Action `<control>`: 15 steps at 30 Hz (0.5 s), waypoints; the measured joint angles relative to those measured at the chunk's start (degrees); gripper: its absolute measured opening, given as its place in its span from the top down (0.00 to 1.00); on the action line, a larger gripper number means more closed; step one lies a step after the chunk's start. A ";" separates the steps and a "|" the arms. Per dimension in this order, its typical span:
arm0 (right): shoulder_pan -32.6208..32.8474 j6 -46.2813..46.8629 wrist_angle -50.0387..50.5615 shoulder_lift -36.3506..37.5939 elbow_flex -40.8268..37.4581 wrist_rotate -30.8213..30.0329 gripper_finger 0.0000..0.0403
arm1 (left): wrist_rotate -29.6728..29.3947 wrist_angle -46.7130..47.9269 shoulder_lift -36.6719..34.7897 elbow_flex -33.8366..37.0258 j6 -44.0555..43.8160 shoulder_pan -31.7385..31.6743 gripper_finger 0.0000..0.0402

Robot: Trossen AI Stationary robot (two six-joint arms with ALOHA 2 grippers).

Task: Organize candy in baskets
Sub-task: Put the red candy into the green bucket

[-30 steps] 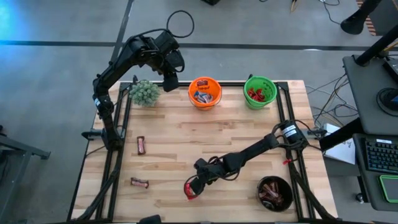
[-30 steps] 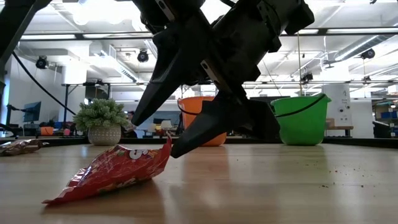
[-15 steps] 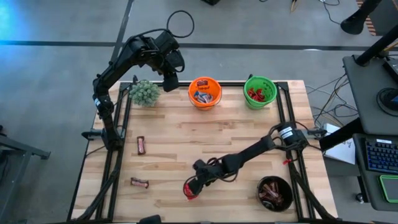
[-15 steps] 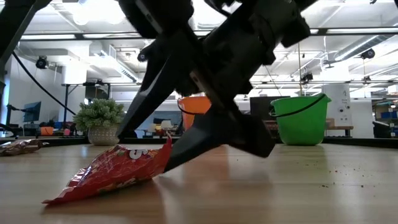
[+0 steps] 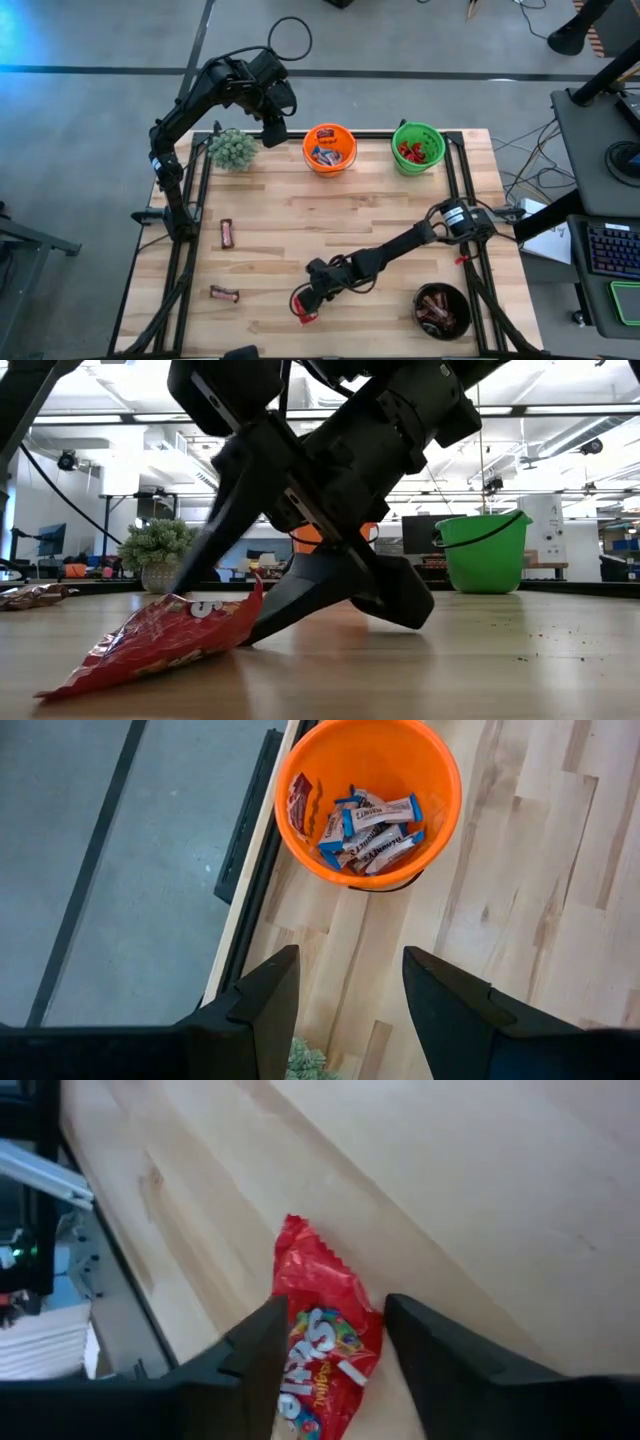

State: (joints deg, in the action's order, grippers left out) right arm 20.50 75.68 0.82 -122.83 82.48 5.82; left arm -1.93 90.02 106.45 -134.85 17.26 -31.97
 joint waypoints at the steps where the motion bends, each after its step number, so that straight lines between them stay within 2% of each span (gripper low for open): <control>1: -0.01 0.46 0.90 0.00 0.03 0.00 0.60 | 0.02 0.00 0.00 0.00 0.00 0.00 0.60; 6: -0.01 0.75 3.30 0.00 0.06 0.16 0.91 | 0.01 0.00 0.00 0.00 0.01 0.00 0.60; 7: 0.03 0.51 3.63 0.02 0.04 0.59 0.93 | 0.02 0.00 0.00 -0.01 0.02 0.00 0.60; 15: 0.14 -1.10 5.14 1.77 -0.22 1.02 0.98 | 0.00 -0.01 0.00 0.00 0.01 -0.02 0.60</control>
State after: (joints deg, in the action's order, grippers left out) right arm 20.64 74.58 5.95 -121.06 82.26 6.83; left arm -1.93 90.01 106.45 -134.85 17.27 -31.99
